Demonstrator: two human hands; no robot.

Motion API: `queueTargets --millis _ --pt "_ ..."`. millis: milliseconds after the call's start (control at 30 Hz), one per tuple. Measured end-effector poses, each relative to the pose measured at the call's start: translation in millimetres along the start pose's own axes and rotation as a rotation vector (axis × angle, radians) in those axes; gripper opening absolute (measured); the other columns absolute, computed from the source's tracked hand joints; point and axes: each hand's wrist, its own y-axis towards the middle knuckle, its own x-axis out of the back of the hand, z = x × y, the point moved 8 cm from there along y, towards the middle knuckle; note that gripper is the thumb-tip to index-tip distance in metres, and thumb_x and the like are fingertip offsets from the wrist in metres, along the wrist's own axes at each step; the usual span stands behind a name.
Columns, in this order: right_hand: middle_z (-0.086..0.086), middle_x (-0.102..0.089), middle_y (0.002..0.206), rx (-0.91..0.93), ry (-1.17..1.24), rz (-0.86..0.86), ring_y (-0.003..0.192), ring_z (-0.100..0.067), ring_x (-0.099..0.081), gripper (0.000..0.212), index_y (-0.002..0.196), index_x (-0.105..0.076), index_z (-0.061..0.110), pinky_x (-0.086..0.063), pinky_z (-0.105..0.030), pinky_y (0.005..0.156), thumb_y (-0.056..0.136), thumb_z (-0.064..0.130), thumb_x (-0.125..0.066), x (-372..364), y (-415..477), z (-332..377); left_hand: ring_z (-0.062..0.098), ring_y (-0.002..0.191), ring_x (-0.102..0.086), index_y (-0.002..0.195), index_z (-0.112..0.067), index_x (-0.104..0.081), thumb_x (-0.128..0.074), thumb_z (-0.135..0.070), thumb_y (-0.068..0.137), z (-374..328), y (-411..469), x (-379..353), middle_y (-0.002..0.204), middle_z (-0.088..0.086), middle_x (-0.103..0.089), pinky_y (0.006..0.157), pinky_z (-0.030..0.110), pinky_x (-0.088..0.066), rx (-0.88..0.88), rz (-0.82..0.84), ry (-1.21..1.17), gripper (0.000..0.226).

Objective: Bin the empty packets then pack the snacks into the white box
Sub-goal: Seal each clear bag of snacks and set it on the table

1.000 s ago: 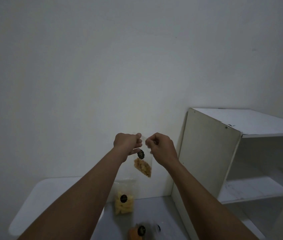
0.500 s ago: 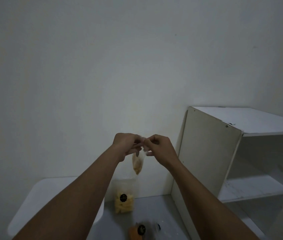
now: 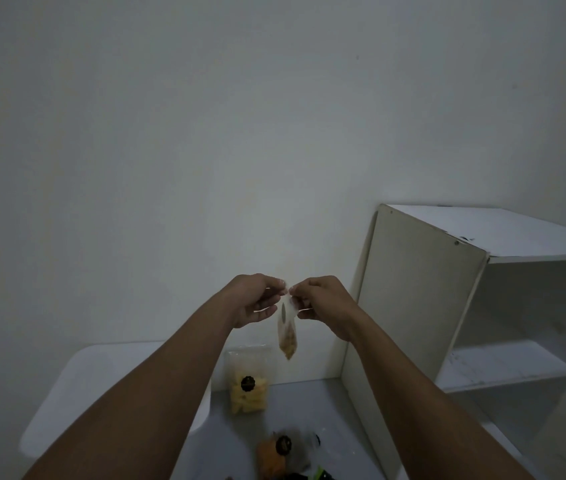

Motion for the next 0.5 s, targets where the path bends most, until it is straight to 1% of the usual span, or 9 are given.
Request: queueTargets --millis 133,167,233,300,333,367,433,467,500 --pt "-0.014 -0.07 0.085 -0.013 -0.047 -0.005 0.071 -0.018 -0.066 0.02 0.093 -0.071 -0.001 -0.054 -0.026 0.062 0.093 0.015 -0.06 0 1 -12 0.009 0.066 -0.061 0.093 -0.007 -0.074 -0.07 -0.014 0.085 6 6 4 0.081 0.001 -0.075 0.074 0.027 -0.056 0.001 -0.041 0.062 0.011" --pt "-0.013 -0.071 0.087 0.001 -0.068 -0.012 0.072 -0.017 -0.066 0.023 0.094 -0.071 0.001 -0.055 -0.027 0.062 0.094 0.021 -0.06 1 0 -13 0.008 0.066 -0.062 0.094 -0.007 -0.074 -0.07 -0.014 0.085 6 9 5 0.08 0.0 -0.075 0.075 0.027 -0.056 -0.006 -0.058 0.069 0.012" --pt "-0.007 -0.072 0.09 0.039 -0.096 -0.009 0.077 -0.015 -0.067 0.036 0.096 -0.071 0.007 -0.056 -0.027 0.064 0.094 0.041 -0.06 4 0 -20 0.008 0.067 -0.063 0.095 -0.006 -0.075 -0.07 -0.015 0.085 6 16 7 0.078 -0.001 -0.074 0.074 0.026 -0.057 -0.02 -0.099 0.061 0.015" --pt "-0.001 -0.073 0.093 0.051 -0.137 0.023 0.085 -0.013 -0.069 0.043 0.101 -0.069 0.014 -0.057 -0.028 0.068 0.085 0.054 -0.066 4 3 -33 0.009 0.07 -0.064 0.095 -0.007 -0.075 -0.07 -0.015 0.084 7 25 7 0.081 0.0 -0.076 0.073 0.026 -0.057 -0.031 -0.118 0.034 0.015" --pt "0.0 -0.073 0.093 0.054 -0.185 0.04 0.087 -0.014 -0.069 0.041 0.103 -0.068 0.017 -0.057 -0.029 0.069 0.082 0.052 -0.07 3 7 -41 0.009 0.072 -0.065 0.096 -0.007 -0.075 -0.07 -0.015 0.084 8 30 5 0.085 0.001 -0.077 0.072 0.026 -0.057 -0.036 -0.122 0.022 0.016" --pt "0.0 -0.073 0.092 0.058 -0.226 0.047 0.087 -0.015 -0.069 0.034 0.103 -0.067 0.017 -0.057 -0.032 0.069 0.083 0.044 -0.073 3 11 -50 0.01 0.073 -0.065 0.096 -0.006 -0.075 -0.071 -0.016 0.083 10 35 3 0.09 0.002 -0.077 0.072 0.027 -0.057 -0.04 -0.128 0.017 0.017" --pt "-0.001 -0.073 0.089 0.083 -0.259 0.005 0.087 -0.019 -0.069 0.012 0.098 -0.068 0.015 -0.06 -0.038 0.072 0.092 0.024 -0.064 7 22 -65 0.011 0.079 -0.066 0.098 -0.007 -0.075 -0.073 -0.018 0.083 16 45 -1 0.096 0.003 -0.077 0.072 0.027 -0.058 -0.049 -0.14 0.021 0.018" --pt "-0.002 -0.072 0.087 0.089 -0.261 -0.035 0.087 -0.021 -0.069 0.012 0.094 -0.069 0.016 -0.061 -0.042 0.071 0.094 0.016 -0.057 11 27 -70 0.012 0.084 -0.067 0.1 -0.008 -0.073 -0.073 -0.019 0.083 21 51 -3 0.097 0.003 -0.077 0.074 0.028 -0.058 -0.057 -0.151 0.021 0.02" --pt "-0.002 -0.072 0.085 0.087 -0.247 -0.073 0.086 -0.023 -0.069 0.018 0.088 -0.069 0.017 -0.062 -0.044 0.07 0.095 0.01 -0.053 16 33 -77 0.014 0.09 -0.067 0.102 -0.009 -0.072 -0.074 -0.019 0.083 27 58 -3 0.099 0.004 -0.075 0.075 0.03 -0.059 -0.074 -0.174 0.024 0.022"
